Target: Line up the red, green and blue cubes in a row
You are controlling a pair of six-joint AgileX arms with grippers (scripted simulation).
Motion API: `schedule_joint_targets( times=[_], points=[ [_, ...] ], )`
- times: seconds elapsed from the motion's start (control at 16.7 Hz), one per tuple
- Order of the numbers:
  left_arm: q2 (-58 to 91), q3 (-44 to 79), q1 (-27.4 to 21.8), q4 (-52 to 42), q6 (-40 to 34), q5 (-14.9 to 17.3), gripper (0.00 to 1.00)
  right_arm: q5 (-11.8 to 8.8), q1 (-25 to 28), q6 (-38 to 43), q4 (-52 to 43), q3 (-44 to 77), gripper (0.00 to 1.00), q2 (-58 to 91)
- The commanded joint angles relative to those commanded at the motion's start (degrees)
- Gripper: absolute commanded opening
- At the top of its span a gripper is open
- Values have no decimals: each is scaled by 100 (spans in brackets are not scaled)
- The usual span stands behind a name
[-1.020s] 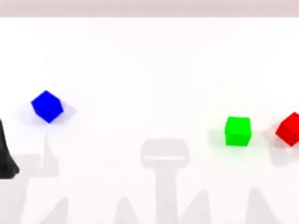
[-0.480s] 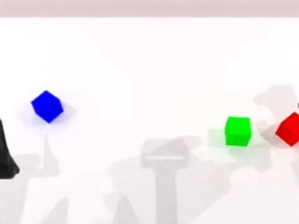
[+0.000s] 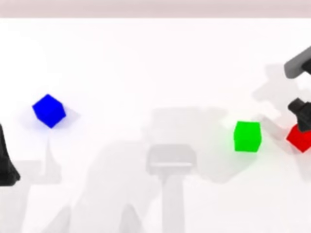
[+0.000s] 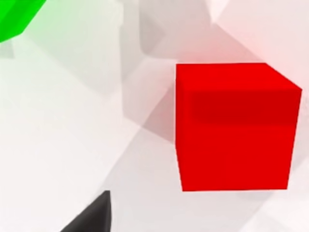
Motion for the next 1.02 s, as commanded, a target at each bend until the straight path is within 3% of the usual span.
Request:
schedule_joint_targets(
  times=[0.54, 1.02],
  points=[
    [0, 0, 0, 0, 0, 0, 100, -6, -9, -74, -21, 119, 100, 240],
    [0, 0, 0, 0, 0, 0, 100, -2, 20, -51, 1646, -851, 100, 911]
  ],
)
